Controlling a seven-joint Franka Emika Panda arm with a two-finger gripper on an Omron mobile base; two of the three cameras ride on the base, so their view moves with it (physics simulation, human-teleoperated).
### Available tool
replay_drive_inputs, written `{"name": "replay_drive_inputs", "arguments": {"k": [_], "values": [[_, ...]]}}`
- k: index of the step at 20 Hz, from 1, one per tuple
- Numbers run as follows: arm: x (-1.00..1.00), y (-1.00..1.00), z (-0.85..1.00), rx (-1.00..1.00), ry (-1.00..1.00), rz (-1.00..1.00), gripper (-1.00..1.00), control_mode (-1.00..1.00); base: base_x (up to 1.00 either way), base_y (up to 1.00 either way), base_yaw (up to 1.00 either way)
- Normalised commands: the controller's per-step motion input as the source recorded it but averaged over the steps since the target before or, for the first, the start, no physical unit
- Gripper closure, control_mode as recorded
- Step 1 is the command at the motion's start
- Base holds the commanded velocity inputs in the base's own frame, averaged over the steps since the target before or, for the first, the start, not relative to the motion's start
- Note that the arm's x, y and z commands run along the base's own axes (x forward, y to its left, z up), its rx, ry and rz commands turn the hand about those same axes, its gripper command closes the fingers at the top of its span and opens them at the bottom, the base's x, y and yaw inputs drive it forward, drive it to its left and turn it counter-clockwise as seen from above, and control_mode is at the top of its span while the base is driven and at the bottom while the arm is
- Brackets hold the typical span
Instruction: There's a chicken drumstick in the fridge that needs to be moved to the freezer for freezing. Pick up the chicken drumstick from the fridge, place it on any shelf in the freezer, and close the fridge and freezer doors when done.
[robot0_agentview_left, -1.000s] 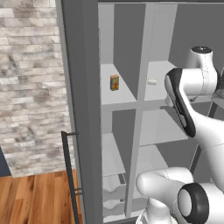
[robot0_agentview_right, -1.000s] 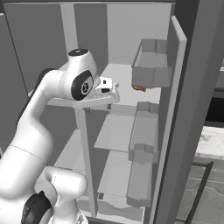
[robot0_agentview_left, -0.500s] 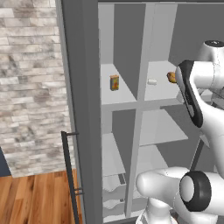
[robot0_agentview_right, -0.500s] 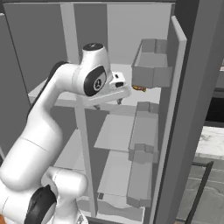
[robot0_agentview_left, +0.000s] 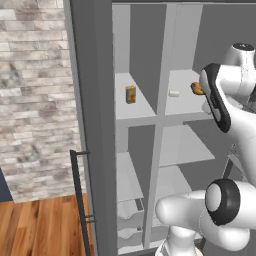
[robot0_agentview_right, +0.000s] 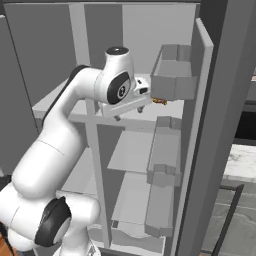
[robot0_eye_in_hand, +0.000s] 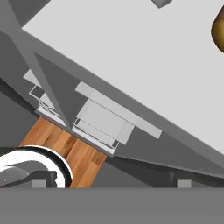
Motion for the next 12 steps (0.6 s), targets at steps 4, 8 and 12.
{"name": "replay_drive_inputs", "arguments": {"k": [4,8,12], "values": [[0.53,-0.04,0.0,0.0,0.0,0.05,-1.0,-1.0,0.0,0.0,0.0],[0.44,-0.07,0.0,0.0,0.0,0.01,-1.0,-1.0,0.0,0.0,0.0],[0.47,-0.04,0.0,0.0,0.01,0.01,-1.0,-1.0,0.0,0.0,0.0]]}}
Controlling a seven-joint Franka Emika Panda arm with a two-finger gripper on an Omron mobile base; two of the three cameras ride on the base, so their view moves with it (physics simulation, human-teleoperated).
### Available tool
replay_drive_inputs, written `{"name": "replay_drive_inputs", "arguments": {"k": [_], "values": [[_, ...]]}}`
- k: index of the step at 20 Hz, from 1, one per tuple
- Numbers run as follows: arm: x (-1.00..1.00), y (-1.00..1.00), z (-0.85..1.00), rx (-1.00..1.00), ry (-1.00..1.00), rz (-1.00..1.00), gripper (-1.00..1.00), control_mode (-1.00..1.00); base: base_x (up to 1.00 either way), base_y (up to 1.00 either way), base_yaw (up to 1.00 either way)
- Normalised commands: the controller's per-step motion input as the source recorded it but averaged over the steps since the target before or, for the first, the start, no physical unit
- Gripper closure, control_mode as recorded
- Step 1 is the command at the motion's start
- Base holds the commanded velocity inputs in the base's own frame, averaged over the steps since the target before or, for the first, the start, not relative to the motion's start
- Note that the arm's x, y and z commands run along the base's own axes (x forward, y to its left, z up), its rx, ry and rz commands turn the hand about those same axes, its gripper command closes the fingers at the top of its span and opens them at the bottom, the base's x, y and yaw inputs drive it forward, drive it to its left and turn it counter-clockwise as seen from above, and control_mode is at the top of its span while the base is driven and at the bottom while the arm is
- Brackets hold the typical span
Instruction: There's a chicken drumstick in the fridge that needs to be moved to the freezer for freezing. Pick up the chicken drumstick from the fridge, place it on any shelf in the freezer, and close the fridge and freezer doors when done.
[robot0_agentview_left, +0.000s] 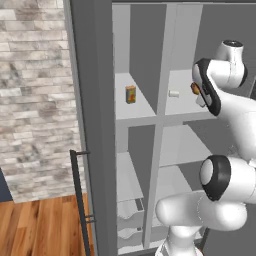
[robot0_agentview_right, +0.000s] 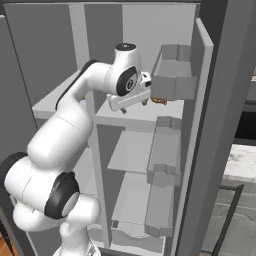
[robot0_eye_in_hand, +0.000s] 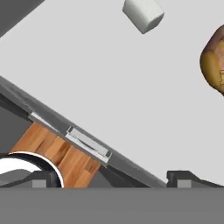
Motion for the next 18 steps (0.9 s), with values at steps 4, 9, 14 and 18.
{"name": "replay_drive_inputs", "arguments": {"k": [4,9,14,18], "values": [[0.49,-0.1,0.0,0.0,0.06,0.01,-1.0,-1.0,0.0,0.0,0.0],[0.47,-0.19,-0.03,0.0,0.01,0.03,-1.0,-1.0,0.0,0.0,0.0],[0.49,-0.22,0.0,0.0,0.05,0.04,-1.0,-1.0,0.0,0.0,0.0],[0.43,-0.25,0.0,0.0,0.07,0.04,-1.0,-1.0,0.0,0.0,0.0]]}}
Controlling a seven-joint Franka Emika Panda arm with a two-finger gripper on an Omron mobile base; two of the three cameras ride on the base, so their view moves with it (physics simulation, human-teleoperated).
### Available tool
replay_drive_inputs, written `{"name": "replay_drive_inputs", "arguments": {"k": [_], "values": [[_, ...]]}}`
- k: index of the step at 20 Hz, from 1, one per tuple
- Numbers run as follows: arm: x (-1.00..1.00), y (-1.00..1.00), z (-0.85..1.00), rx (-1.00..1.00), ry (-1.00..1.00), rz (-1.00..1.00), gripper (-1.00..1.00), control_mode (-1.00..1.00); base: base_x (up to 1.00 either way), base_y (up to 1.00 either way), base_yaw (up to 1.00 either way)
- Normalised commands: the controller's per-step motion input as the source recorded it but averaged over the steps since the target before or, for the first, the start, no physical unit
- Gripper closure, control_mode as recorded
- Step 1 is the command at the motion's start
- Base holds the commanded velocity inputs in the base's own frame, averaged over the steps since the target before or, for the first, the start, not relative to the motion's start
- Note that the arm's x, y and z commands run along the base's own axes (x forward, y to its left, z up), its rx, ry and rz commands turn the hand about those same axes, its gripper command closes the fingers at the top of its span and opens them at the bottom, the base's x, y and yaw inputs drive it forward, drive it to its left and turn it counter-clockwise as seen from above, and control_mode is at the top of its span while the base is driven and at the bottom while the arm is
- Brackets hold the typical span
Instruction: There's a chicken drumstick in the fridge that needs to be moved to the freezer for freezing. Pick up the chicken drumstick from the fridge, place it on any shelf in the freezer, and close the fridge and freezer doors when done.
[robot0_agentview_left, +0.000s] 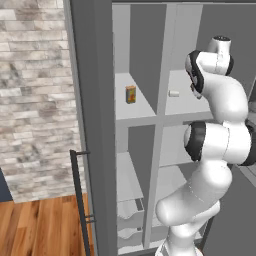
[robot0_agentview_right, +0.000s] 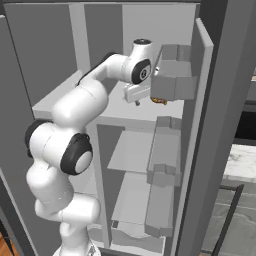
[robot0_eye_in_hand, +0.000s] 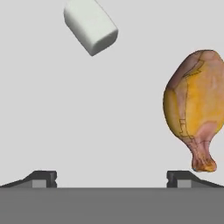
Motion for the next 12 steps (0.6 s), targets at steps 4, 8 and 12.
{"name": "replay_drive_inputs", "arguments": {"k": [4,8,12], "values": [[0.42,-0.26,-0.07,0.0,0.09,0.04,-1.0,-1.0,0.0,0.0,0.0],[0.46,-0.14,-0.16,0.0,0.09,0.04,-1.0,-1.0,0.0,0.0,0.0],[0.37,-0.24,-0.18,0.0,0.05,0.05,-1.0,-1.0,0.0,0.0,0.0]]}}
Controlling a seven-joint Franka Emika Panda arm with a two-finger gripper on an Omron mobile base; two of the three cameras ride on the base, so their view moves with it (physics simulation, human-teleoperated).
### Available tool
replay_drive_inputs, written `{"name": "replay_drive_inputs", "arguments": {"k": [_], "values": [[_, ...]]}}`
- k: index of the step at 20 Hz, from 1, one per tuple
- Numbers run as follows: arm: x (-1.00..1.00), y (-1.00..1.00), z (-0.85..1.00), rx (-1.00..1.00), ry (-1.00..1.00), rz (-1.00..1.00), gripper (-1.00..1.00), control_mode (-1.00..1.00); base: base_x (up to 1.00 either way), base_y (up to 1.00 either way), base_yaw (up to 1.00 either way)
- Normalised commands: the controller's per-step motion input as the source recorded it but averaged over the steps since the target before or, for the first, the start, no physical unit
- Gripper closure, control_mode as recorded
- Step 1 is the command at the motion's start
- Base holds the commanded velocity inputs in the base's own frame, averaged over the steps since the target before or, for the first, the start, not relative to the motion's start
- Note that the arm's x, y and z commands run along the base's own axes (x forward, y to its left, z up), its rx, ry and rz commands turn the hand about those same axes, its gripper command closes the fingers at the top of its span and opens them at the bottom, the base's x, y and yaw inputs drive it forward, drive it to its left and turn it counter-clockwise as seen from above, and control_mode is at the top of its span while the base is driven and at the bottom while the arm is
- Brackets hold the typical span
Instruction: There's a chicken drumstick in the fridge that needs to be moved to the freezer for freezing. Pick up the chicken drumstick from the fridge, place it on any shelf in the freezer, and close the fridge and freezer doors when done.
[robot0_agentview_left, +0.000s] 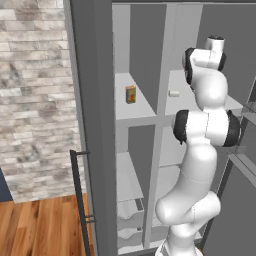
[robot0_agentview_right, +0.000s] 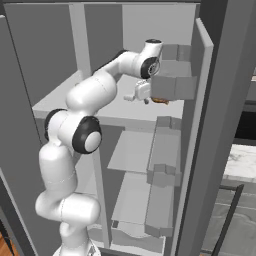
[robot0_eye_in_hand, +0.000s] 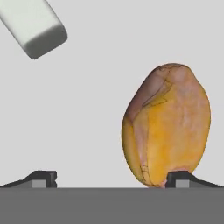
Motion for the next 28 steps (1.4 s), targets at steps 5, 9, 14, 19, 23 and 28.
{"name": "replay_drive_inputs", "arguments": {"k": [5,9,14,19,23,28], "values": [[0.24,-0.3,-0.08,0.0,0.0,0.05,-1.0,-1.0,0.0,0.0,0.0],[0.06,-0.07,-0.06,0.0,0.0,0.02,-1.0,-1.0,0.0,0.0,0.0],[-0.03,0.35,-0.1,-0.1,0.0,0.0,-1.0,-1.0,0.0,0.0,0.0],[0.2,0.05,-0.33,-0.03,0.0,0.02,-1.0,-1.0,0.0,0.0,0.0],[0.21,-0.24,-0.21,0.0,0.0,0.12,-1.0,-1.0,0.0,0.0,0.0],[0.12,-0.12,-0.38,0.0,0.0,0.14,-1.0,-1.0,0.0,0.0,0.0]]}}
